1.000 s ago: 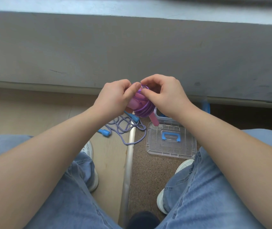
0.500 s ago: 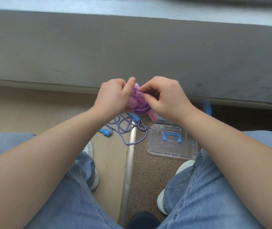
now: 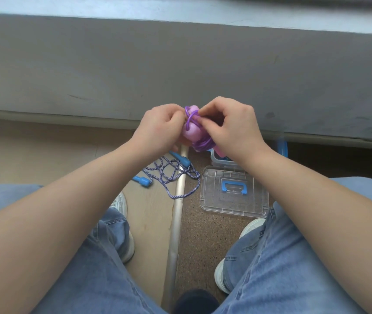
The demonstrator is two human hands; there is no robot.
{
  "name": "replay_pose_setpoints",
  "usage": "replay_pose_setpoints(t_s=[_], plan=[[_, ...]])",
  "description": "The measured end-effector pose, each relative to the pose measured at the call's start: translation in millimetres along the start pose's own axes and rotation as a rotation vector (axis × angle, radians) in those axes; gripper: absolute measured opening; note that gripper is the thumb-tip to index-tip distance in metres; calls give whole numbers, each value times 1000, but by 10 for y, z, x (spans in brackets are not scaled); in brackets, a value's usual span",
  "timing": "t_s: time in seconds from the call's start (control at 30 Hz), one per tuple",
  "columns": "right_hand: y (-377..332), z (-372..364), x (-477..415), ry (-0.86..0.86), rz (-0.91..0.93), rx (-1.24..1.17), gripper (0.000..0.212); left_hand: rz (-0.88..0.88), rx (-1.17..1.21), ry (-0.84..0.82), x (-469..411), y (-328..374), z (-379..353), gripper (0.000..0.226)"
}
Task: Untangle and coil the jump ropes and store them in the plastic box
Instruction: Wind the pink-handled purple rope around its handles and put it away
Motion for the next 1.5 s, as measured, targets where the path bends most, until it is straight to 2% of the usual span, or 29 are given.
replay_pose_setpoints(t_s=[0.13,0.3,0.4,0.53,0.67,0.87,0.97,1.03,1.1,1.2,1.27,1.33,1.43,1.5], plan=[[16,-15,-18,-15,-94,-104,6,3,15,33,43,-9,-22,26],[36,3,-40,-41,-147,-173,7,67,230,-3,37,-67,-33,11],[50,39,-51,-45,-183,-254,10,161,405,-54,-4,-108,14,32],[97,36,-35,-36,-192,-250,15,96,413,-93,-9,-103,-12,17],[111,66,-72,-23,-253,-386,13,93,475,-90,-15,-90,-20,13],[91,25,-55,-99,-316,-463,11,96,497,-162,-14,-117,-17,17],[93,14,-57,-160,-356,-471,12,106,524,-222,-4,-141,8,11],[82,6,-55,-186,-348,-442,13,110,562,-258,0,-147,18,10],[80,-4,-50,-205,-285,-304,18,99,550,-293,3,-142,19,12],[75,-7,-43,-279,-146,-50,41,90,497,-318,13,-124,8,19],[81,-51,-19,-405,-122,-32,53,109,487,-277,21,-105,-4,23],[88,-88,12,-503,-192,-89,57,136,483,-186,17,-90,-20,26],[122,-148,65,-543,-240,-82,39,153,457,-41,-27,-117,5,28],[147,-219,140,-568,-294,-118,39,153,463,-3,-78,-148,38,26]])
Point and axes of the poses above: each hand's wrist, its own x-axis away from the middle knuckle, its own z-axis out of the back of the hand, y = z × x, the point moved 3 cm from there along -x, towards the middle knuckle, and after that the axes turned 15 degrees about -x, right-handed, at the moved point
